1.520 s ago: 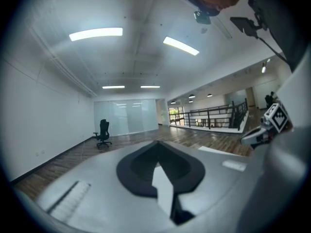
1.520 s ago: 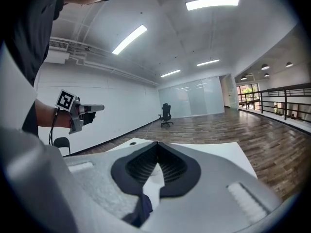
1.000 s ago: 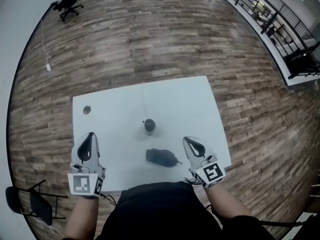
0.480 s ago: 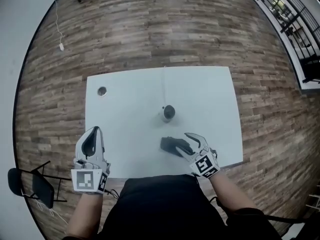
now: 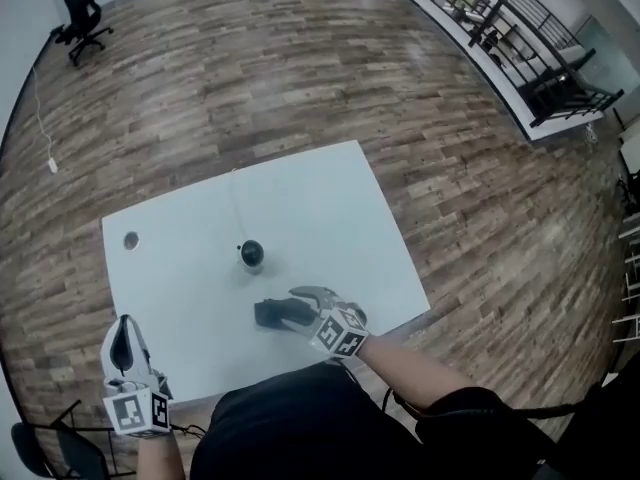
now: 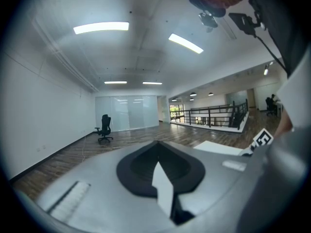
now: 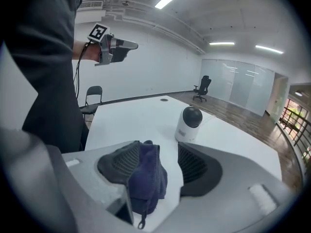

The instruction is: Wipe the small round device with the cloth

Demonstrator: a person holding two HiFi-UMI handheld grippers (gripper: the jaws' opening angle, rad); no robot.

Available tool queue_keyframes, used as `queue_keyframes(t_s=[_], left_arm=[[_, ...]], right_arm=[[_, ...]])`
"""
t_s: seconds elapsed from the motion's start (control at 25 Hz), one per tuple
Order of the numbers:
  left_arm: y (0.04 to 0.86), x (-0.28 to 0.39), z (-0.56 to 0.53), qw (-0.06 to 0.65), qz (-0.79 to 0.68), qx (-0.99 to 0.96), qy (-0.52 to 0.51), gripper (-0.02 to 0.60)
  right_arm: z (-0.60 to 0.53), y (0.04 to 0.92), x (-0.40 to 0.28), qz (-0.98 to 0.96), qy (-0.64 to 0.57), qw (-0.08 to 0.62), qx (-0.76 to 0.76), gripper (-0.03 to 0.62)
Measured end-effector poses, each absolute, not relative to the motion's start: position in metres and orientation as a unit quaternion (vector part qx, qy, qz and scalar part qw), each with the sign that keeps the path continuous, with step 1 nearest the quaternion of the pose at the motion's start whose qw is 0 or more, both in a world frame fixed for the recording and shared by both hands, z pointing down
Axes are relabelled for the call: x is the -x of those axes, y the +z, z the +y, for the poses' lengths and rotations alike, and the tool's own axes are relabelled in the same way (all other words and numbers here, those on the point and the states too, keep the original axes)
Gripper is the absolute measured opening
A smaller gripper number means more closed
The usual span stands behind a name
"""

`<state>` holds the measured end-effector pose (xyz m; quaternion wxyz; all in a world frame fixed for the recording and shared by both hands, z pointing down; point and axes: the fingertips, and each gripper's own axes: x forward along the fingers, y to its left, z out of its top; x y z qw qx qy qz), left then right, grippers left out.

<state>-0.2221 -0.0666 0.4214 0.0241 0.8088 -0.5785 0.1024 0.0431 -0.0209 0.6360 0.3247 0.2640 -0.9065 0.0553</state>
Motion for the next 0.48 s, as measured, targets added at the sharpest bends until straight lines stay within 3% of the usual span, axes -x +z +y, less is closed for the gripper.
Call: queue_keyframes(t_s=[0.48], left_arm=[[0.444, 0.209, -0.069, 0.006, -0.561, -0.822, 0.097, 0.008]], right_arm=[[-0.021, 0.642, -0.024, -0.902, 0.082, 0.302, -0.297, 0.244]])
